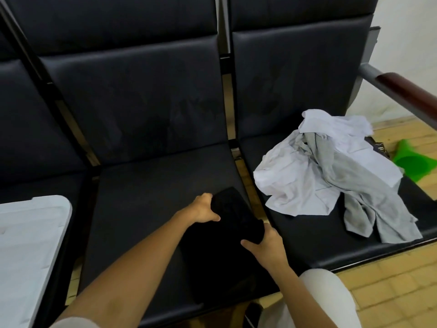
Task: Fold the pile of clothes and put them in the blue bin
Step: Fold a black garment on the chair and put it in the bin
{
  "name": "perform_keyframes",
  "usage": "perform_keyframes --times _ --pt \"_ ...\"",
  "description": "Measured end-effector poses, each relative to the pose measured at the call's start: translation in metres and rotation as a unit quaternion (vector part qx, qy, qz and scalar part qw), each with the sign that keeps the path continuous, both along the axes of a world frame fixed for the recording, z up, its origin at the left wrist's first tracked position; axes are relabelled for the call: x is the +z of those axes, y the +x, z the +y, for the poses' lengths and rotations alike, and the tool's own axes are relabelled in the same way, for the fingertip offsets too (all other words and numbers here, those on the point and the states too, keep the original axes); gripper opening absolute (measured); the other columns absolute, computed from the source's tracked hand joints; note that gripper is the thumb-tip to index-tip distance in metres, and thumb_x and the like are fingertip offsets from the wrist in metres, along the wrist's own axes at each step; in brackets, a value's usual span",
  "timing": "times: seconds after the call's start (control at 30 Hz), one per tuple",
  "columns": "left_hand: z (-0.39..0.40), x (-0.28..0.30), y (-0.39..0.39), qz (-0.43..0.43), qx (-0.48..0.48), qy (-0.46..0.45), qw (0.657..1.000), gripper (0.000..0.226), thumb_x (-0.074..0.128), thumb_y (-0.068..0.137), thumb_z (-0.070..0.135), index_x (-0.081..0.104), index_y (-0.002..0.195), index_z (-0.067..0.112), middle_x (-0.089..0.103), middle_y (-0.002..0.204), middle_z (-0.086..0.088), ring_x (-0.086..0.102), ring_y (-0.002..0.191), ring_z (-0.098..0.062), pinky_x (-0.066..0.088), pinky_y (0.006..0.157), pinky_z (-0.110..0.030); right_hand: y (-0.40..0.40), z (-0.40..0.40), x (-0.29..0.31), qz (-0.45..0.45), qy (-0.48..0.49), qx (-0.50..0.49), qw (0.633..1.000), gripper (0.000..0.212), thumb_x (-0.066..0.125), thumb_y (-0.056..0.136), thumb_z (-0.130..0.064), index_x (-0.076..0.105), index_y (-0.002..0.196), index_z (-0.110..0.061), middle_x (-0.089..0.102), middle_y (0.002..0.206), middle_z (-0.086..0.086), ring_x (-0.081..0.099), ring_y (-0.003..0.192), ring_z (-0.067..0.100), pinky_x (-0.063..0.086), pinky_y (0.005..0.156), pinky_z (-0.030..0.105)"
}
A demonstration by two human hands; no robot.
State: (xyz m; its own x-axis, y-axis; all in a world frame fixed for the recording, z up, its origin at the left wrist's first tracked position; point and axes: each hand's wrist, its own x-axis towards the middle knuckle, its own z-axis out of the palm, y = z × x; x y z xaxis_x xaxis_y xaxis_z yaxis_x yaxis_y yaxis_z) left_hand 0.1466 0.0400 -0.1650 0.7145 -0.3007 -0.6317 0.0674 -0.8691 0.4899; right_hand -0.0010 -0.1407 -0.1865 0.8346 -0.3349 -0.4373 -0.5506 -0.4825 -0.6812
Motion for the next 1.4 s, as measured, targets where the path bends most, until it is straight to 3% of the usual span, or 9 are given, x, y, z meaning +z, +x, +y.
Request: perform_keyframes --times 0.17,0.33,0.43,0.63,0.87,1.1,1.13,1.27,1.4 --pt "0.048 0.066 -0.028 0.015 0.045 -0.146 0.988 0.034 0.081 0.079 0.017 0.068 0.111 0.018 0.073 0.104 0.006 0.069 0.095 -0.006 0.057 0.084 -0.022 0.009 0.008 0.028 -0.069 0.020 0.131 0.989 0.016 0.080 0.080 -0.024 0.066 0.086 -0.027 0.069 0.088 -0.005 0.068 0.086 0.009 0.051 0.068 0.015" --pt "0.152 0.130 -0.109 -0.065 0.188 -0.241 0.950 0.039 0.084 0.077 0.014 0.069 0.113 0.021 0.076 0.106 0.007 0.070 0.099 -0.005 0.056 0.082 -0.020 0.019 0.059 0.110 -0.132 0.100 0.278 0.946 0.016 0.080 0.079 -0.016 0.070 0.087 -0.025 0.073 0.085 -0.010 0.068 0.083 0.000 0.055 0.073 0.024" --pt "0.229 0.155 -0.186 -0.150 0.331 -0.270 0.892 0.035 0.080 0.080 0.011 0.070 0.113 0.017 0.076 0.105 0.002 0.072 0.100 -0.014 0.058 0.087 -0.028 0.013 0.138 0.165 -0.160 0.108 0.417 0.888 0.022 0.077 0.084 -0.019 0.064 0.083 -0.037 0.069 0.086 -0.020 0.066 0.083 -0.002 0.051 0.067 0.017" --pt "0.352 0.194 -0.343 -0.326 0.485 -0.222 0.781 0.024 0.077 0.081 0.003 0.073 0.098 0.018 0.078 0.093 0.005 0.073 0.088 -0.011 0.058 0.074 -0.023 -0.034 0.303 0.226 -0.224 0.095 0.587 0.772 0.025 0.071 0.083 -0.007 0.066 0.067 -0.026 0.067 0.067 -0.003 0.064 0.062 0.009 0.045 0.053 0.030" --pt "0.442 0.174 -0.515 -0.363 0.602 -0.126 0.701 0.011 0.072 0.086 0.002 0.071 0.097 0.004 0.073 0.089 -0.017 0.071 0.080 -0.019 0.056 0.068 -0.033 -0.131 0.471 0.210 -0.190 0.099 0.723 0.657 0.011 0.063 0.082 -0.008 0.059 0.073 -0.005 0.062 0.070 0.012 0.060 0.067 0.026 0.047 0.058 0.042" --pt "0.481 0.108 -0.628 -0.293 0.636 -0.057 0.712 0.012 0.073 0.086 0.007 0.070 0.096 0.012 0.072 0.087 -0.012 0.068 0.078 -0.019 0.053 0.067 -0.028 -0.225 0.569 0.146 -0.098 0.006 0.821 0.563 0.021 0.060 0.079 -0.010 0.048 0.064 -0.015 0.054 0.066 -0.001 0.054 0.063 0.016 0.040 0.055 0.030" --pt "0.484 0.099 -0.635 -0.284 0.639 -0.052 0.713 0.013 0.074 0.086 0.008 0.070 0.096 0.016 0.072 0.086 -0.007 0.069 0.078 -0.015 0.053 0.066 -0.025 -0.233 0.576 0.137 -0.095 -0.021 0.833 0.544 0.007 0.057 0.081 -0.011 0.057 0.074 -0.014 0.060 0.073 0.000 0.058 0.067 0.017 0.046 0.057 0.032" --pt "0.492 0.072 -0.651 -0.277 0.665 -0.056 0.692 0.021 0.073 0.085 0.008 0.070 0.102 0.018 0.072 0.092 0.000 0.068 0.084 -0.009 0.057 0.071 -0.024 -0.253 0.596 0.116 -0.142 -0.085 0.850 0.501 0.034 0.052 0.085 -0.010 0.061 0.117 -0.018 0.067 0.100 -0.001 0.064 0.086 0.021 0.054 0.068 0.037" --pt "0.487 0.045 -0.652 -0.261 0.647 -0.017 0.716 0.019 0.071 0.084 0.010 0.066 0.102 0.013 0.070 0.093 0.000 0.067 0.088 -0.017 0.055 0.074 -0.030 -0.258 0.592 0.102 -0.168 -0.105 0.860 0.471 0.022 0.052 0.086 -0.001 0.054 0.098 -0.020 0.054 0.093 -0.008 0.054 0.083 0.016 0.040 0.056 0.021"
